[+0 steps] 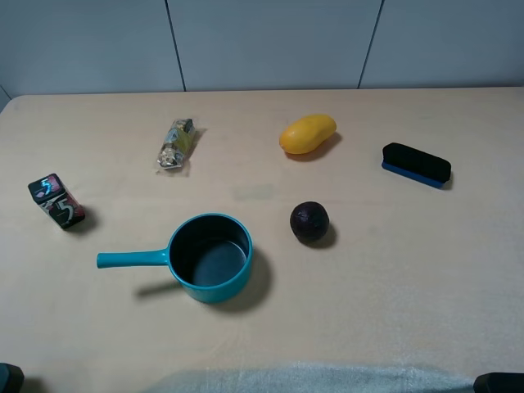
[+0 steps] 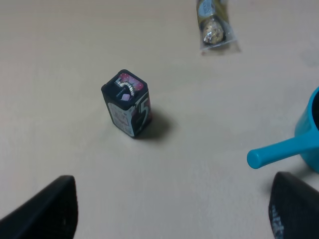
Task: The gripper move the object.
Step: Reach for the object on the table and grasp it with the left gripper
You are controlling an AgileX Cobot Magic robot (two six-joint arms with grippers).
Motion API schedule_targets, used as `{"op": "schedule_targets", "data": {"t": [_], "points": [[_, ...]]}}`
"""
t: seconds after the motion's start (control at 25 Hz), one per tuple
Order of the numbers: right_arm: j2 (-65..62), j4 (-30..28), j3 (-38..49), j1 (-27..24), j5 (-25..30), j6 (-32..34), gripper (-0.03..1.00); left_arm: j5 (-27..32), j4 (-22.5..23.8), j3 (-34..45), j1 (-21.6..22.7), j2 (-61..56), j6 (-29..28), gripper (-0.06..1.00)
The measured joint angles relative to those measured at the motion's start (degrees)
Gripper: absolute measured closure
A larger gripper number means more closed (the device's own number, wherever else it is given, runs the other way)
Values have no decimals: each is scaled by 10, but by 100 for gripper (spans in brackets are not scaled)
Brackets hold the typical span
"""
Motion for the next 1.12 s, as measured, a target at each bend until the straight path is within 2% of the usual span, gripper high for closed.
{"op": "schedule_targets", "data": {"t": [1.12], "points": [[0,0,0,0,0,0,31,0,0,0,0,0,0,17]]}}
